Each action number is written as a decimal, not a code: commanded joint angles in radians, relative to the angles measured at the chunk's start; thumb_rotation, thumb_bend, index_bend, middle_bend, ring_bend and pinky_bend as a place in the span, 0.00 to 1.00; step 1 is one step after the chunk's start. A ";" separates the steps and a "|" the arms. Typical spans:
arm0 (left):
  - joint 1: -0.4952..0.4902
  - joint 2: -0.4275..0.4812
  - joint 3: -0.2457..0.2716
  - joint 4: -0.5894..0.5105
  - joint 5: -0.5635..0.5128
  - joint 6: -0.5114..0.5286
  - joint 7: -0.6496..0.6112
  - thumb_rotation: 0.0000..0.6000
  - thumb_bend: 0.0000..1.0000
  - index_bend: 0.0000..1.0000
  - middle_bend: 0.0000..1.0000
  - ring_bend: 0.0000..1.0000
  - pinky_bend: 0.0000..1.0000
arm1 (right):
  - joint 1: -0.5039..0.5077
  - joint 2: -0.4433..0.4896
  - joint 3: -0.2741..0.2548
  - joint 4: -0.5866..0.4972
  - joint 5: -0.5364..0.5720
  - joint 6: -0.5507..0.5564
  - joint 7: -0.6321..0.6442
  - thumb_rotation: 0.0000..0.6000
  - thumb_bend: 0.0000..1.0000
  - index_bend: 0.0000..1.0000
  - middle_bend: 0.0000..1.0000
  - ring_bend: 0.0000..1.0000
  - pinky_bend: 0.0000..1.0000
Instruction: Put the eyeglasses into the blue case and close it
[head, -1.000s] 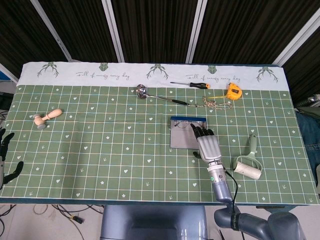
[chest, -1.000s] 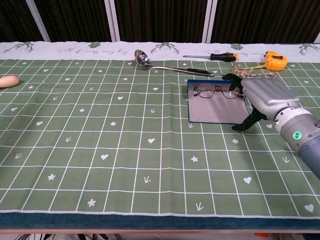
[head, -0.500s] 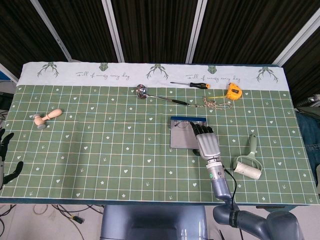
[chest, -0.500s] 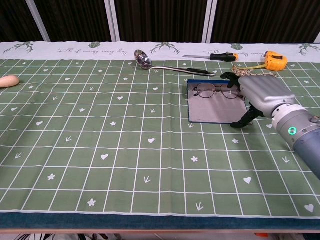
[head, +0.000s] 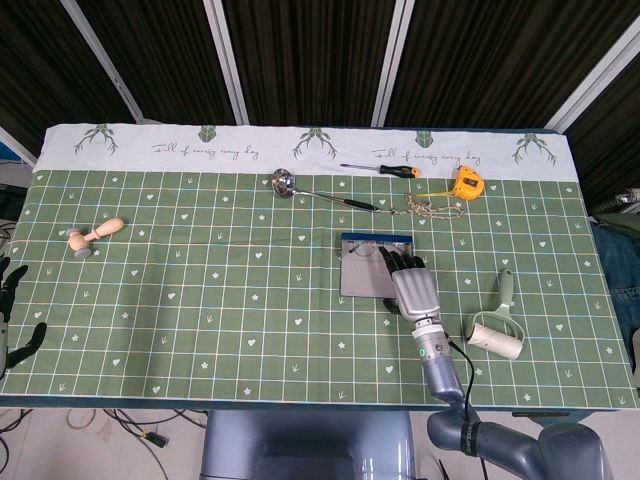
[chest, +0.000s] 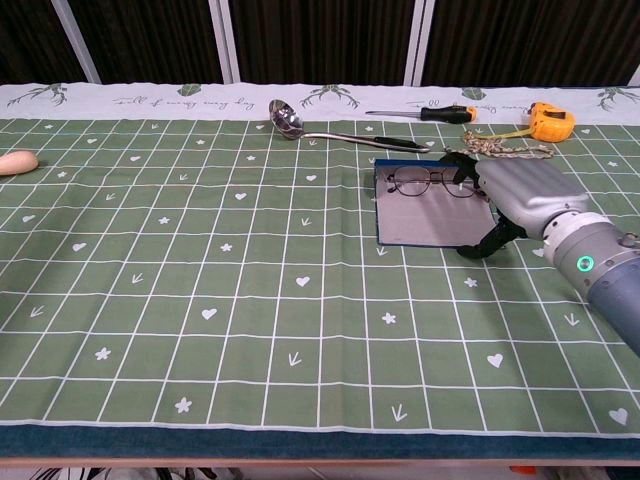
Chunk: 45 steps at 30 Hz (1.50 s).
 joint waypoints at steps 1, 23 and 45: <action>0.000 0.000 0.000 0.000 0.001 0.000 0.000 1.00 0.31 0.09 0.00 0.00 0.00 | 0.003 -0.003 0.004 0.004 0.000 -0.002 -0.003 1.00 0.11 0.12 0.22 0.24 0.26; 0.001 0.001 0.000 -0.001 0.003 0.003 -0.001 1.00 0.31 0.09 0.00 0.00 0.00 | 0.005 -0.007 0.014 0.019 -0.013 -0.024 -0.004 1.00 0.28 0.21 0.22 0.24 0.26; 0.002 0.002 -0.001 -0.005 0.004 0.005 -0.001 1.00 0.31 0.09 0.00 0.00 0.00 | 0.021 -0.027 0.054 0.050 -0.007 -0.028 -0.001 1.00 0.48 0.26 0.23 0.25 0.26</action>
